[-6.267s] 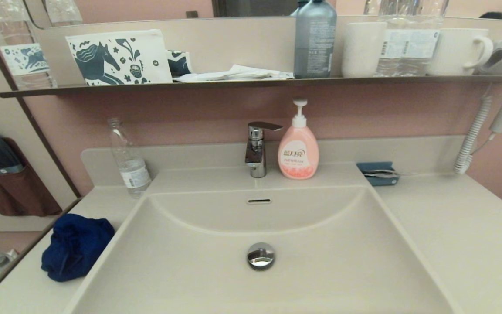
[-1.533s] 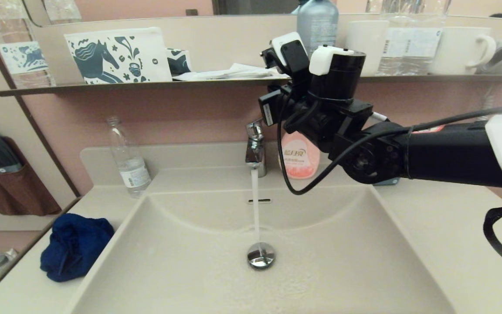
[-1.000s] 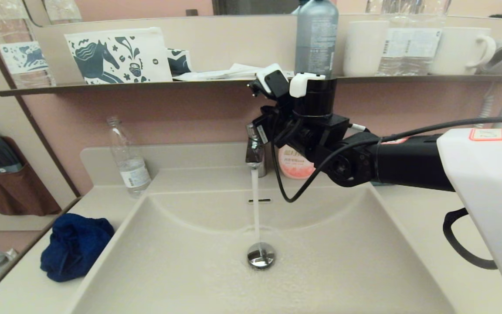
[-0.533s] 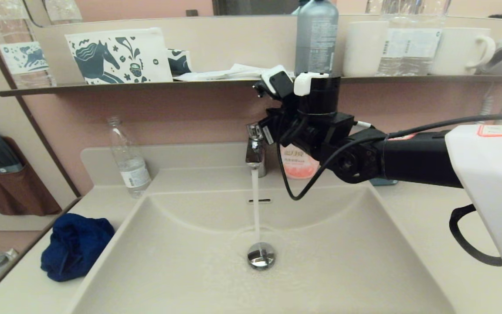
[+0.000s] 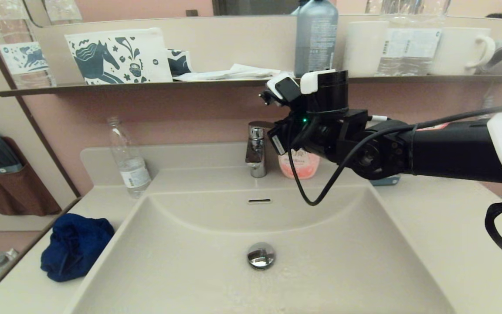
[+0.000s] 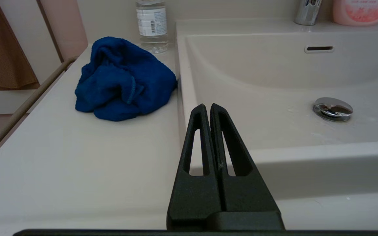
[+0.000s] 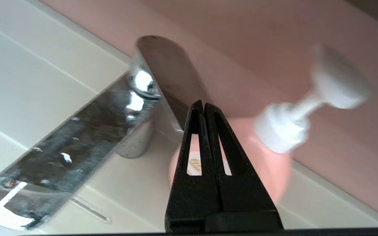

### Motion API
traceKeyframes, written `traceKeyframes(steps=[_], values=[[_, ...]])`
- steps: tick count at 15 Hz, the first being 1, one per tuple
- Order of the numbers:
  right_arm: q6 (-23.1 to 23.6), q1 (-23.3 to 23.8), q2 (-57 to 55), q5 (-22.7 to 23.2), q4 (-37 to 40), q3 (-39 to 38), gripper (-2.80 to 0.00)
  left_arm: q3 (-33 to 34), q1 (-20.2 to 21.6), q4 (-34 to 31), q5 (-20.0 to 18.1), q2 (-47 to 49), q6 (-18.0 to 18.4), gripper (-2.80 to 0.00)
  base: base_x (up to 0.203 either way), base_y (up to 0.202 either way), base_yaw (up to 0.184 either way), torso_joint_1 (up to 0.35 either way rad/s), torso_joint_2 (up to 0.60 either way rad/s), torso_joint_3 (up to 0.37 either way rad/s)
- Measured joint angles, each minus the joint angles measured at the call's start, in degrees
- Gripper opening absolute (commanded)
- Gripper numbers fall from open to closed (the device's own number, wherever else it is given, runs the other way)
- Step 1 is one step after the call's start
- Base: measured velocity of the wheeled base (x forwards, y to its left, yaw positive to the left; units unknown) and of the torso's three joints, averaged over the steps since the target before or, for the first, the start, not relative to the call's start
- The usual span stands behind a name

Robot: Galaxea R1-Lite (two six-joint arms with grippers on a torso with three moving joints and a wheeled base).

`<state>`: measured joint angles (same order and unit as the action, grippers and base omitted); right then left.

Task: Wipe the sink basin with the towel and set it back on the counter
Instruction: Turn off the faucet, then pick up the cloth

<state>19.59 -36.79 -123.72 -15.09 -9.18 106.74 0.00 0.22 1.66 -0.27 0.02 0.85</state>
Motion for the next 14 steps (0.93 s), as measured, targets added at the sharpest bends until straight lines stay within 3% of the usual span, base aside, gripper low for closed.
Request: traceKeyframes(steps=[4,10,14], values=[[-1.3,-0.2,5.0,0.1,-0.2,-2.8,-2.8,0.0,0.0,0.0,0.0,0.0,0.0,-2.8,0.0,0.0,0.0,0.0,0.0,0.0],[-5.0,-0.3,24.3,-0.8,-0.4,-28.3,-2.8,0.0,0.0,0.0,0.0,0.0,0.0,-2.8,0.0,0.0,0.0,0.0,0.0,0.0],[-6.2,8.0,40.8,-8.4,-0.2,-44.8,-2.8,0.0,0.0,0.0,0.0,0.0,0.0,-2.8,0.0,0.0,0.0,0.0,0.0,0.0]])
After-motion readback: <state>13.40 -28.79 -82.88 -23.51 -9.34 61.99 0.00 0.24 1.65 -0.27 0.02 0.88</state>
